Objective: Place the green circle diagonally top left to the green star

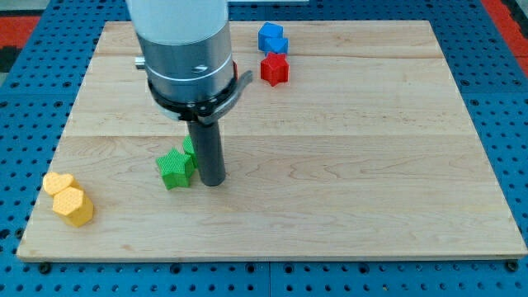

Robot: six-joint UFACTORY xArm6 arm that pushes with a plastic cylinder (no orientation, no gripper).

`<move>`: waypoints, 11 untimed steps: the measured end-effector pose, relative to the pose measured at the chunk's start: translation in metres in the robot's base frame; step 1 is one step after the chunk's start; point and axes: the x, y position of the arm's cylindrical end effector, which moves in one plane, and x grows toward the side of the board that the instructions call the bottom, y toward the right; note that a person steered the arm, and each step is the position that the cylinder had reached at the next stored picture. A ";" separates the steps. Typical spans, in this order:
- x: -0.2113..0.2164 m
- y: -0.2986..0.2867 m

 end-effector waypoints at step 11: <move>-0.138 -0.123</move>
